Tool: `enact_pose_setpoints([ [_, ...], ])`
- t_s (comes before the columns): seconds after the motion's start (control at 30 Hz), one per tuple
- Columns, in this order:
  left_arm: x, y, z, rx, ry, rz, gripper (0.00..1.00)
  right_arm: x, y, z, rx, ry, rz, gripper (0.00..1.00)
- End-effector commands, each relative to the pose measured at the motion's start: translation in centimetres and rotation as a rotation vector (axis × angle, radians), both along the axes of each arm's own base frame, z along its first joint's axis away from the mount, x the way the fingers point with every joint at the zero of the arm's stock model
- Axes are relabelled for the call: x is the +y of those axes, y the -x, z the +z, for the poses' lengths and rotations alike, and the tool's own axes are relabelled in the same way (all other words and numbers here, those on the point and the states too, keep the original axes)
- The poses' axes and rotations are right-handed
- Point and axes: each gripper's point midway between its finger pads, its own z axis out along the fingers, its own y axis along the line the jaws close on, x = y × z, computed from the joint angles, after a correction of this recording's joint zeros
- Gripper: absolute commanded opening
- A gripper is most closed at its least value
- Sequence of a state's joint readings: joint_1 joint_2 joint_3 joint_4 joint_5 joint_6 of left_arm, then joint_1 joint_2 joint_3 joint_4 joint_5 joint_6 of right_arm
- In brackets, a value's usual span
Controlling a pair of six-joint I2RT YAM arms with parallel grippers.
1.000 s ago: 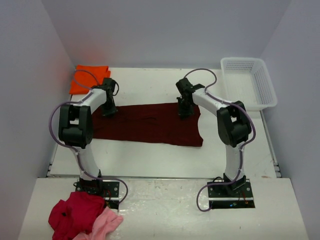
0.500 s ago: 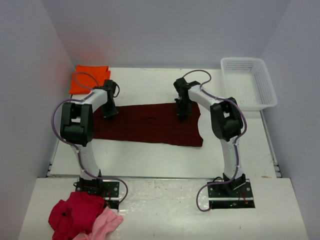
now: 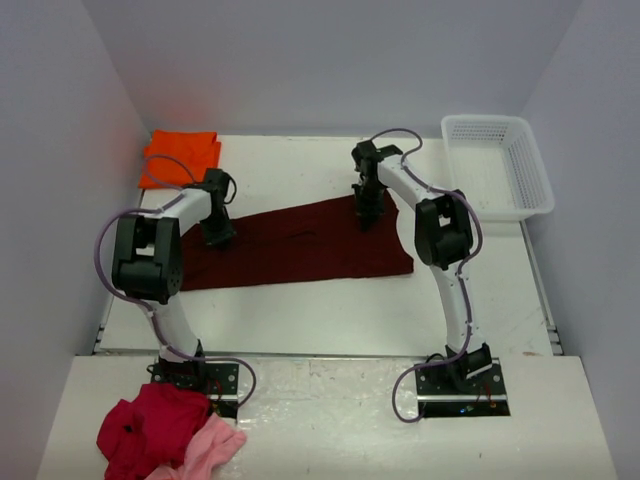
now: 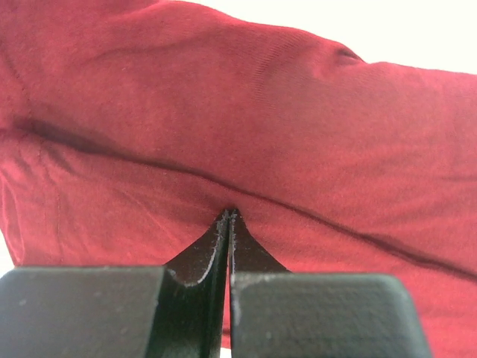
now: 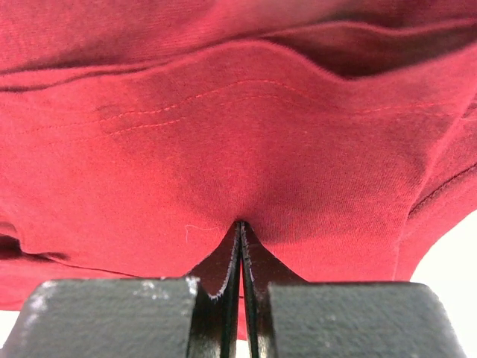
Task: Fold and stack the t-shirts
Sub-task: Rotate the tshirt 90 degrees
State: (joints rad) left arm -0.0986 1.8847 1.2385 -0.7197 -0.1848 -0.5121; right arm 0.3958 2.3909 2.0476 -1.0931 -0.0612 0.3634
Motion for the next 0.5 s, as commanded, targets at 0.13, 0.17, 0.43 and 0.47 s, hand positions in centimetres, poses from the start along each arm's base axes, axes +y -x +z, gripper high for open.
enact_pose_setpoints([
  [0.13,-3.5,6.4,-2.8,0.189,0.132,-0.062,0.00,-0.1,-2.4,-0.4,0.005,-0.031,0.051,0.00],
  [0.17,-4.2,6.7,-2.8,0.195,0.138,-0.082,0.00,0.2,-2.9,-0.3,-0.008,-0.043,0.051,0.00],
  [0.43,-8.5,9.1,-2.7,0.226,0.201,-0.226,0.00,2.2,-5.1,0.3,-0.076,-0.134,0.045,0.00],
  [0.47,-8.9,9.3,-2.8,0.234,0.213,-0.235,0.00,2.3,-5.2,0.3,-0.078,-0.135,0.046,0.00],
])
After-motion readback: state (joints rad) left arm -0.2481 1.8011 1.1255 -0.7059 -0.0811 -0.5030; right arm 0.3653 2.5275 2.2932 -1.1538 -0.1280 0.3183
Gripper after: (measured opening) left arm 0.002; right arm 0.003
